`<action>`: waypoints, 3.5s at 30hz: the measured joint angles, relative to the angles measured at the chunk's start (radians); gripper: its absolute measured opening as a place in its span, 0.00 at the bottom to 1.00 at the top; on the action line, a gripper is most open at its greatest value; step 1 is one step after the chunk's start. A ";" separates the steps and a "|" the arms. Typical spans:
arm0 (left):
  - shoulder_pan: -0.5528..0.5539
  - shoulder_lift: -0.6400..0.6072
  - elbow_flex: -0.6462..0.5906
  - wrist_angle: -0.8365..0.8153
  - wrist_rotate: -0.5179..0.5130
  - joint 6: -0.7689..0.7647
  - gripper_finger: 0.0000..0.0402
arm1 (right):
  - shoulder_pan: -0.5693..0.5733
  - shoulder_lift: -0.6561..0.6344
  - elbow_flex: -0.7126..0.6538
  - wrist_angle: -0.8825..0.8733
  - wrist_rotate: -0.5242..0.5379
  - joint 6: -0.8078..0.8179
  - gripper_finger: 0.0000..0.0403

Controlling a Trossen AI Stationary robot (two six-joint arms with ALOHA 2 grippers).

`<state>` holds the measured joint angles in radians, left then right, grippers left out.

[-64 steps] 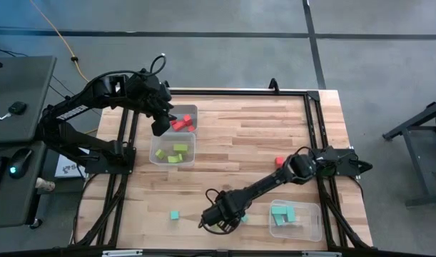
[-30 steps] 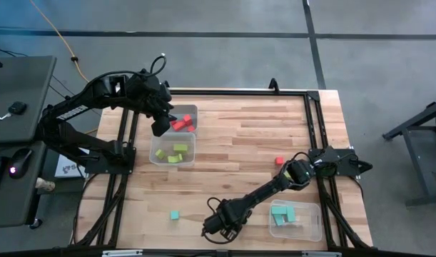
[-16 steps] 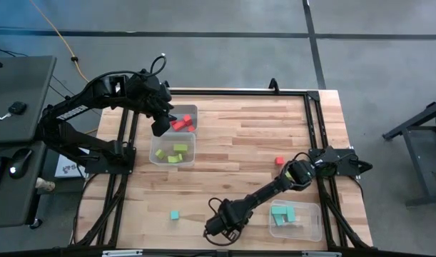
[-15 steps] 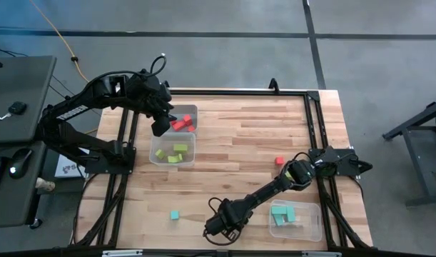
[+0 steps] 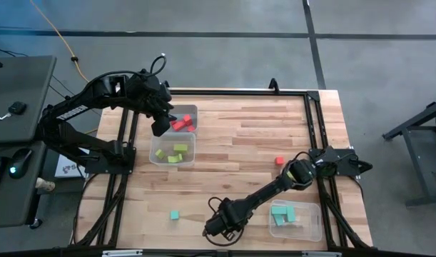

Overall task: Sort & place blocks by color
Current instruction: Put the blue block into the bottom transparent bin

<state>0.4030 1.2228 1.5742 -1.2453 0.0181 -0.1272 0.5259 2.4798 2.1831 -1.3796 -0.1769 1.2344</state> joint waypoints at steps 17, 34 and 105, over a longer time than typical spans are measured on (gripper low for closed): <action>0.000 0.000 0.000 0.000 0.000 0.000 0.42 | 0.006 -0.098 0.002 -0.040 0.097 0.089 0.25; 0.000 0.000 0.000 0.000 0.000 0.000 0.42 | 0.092 -0.222 0.001 -0.192 0.176 0.180 0.25; 0.000 0.030 0.000 0.015 -0.005 -0.090 0.42 | 0.305 -0.770 -1.016 0.519 0.018 0.386 0.25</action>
<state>0.4026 1.2524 1.5738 -1.2299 0.0135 -0.2173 0.8308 1.7093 1.1667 -0.8602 -0.1591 1.6207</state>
